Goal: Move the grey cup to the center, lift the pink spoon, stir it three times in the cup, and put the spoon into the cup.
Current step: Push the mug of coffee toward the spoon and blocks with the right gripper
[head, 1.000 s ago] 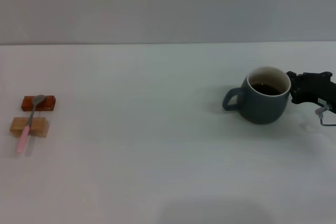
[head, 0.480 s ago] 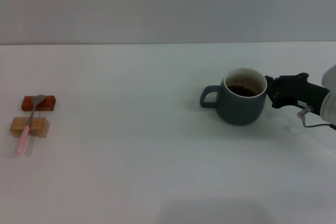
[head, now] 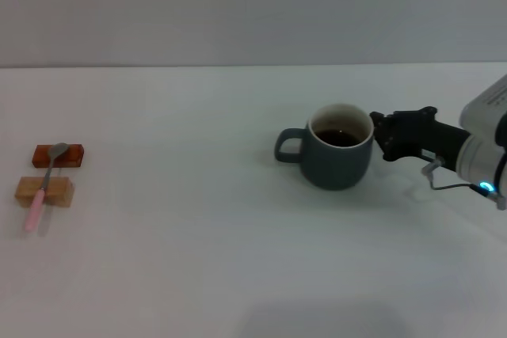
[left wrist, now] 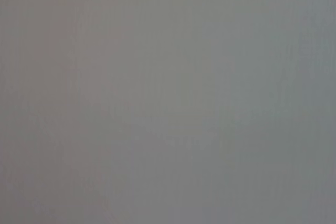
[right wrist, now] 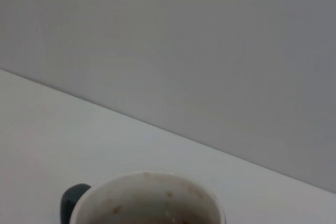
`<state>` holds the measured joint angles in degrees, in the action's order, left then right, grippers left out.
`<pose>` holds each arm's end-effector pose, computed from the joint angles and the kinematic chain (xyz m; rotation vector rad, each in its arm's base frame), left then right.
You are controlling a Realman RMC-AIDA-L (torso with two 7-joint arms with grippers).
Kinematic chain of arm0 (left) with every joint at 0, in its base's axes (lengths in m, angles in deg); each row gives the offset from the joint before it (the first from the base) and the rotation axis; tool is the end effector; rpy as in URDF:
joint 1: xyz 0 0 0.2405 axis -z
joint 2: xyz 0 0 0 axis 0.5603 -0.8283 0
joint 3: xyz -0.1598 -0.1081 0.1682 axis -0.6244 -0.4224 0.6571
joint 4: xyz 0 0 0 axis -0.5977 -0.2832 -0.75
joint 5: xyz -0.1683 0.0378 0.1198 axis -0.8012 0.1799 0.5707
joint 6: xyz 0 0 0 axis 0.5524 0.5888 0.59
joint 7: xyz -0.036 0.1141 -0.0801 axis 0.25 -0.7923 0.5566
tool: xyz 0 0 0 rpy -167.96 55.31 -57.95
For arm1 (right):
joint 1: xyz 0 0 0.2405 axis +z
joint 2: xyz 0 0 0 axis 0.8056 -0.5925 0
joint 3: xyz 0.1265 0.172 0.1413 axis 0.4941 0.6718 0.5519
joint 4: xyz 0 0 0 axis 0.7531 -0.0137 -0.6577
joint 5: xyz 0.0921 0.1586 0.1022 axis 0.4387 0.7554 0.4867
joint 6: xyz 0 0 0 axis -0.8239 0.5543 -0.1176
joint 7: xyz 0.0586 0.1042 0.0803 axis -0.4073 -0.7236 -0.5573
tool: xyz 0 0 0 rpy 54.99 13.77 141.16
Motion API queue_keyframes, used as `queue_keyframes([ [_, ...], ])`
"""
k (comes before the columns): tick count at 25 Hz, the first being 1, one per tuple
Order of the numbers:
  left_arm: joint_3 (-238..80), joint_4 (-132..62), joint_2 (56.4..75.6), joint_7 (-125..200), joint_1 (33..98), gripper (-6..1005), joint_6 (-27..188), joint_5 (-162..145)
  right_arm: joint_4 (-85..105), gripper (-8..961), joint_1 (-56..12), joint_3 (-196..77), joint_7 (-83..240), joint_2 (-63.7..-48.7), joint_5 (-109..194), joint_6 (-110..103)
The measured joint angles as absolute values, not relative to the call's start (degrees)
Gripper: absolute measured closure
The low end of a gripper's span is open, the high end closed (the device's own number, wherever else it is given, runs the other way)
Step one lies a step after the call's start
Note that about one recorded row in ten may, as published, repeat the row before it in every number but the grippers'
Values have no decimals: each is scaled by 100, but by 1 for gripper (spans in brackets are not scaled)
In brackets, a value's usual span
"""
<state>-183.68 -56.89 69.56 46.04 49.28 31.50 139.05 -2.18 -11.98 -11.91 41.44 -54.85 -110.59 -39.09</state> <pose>-0.3984 0.3099 0.0745 -1.1203 -0.6885 -0.6082 0.2830 0.4002 -0.0502 -2.2930 0.5629 0.4131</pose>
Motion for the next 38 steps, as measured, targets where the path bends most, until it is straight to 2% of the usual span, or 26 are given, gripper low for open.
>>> queue_keyframes([
  [16,-18247,-5612,6950,4610,4920,167,3185,13946,-301,917,-924,-1219,4114,-5934,-11059,-3846],
  [22,-18200,-5599,6942,4685,4883,167,3176,13954,-609,918,-918,-1347,4113,-5990,-11059,-3664],
  [31,-17840,-5474,6932,4838,4849,166,3199,13961,-758,919,-848,-1366,4106,-6154,-11058,-3643],
  [38,-17679,-5462,6945,4930,4734,166,3205,13957,-821,918,-811,-1436,4032,-6173,-11059,-3643],
])
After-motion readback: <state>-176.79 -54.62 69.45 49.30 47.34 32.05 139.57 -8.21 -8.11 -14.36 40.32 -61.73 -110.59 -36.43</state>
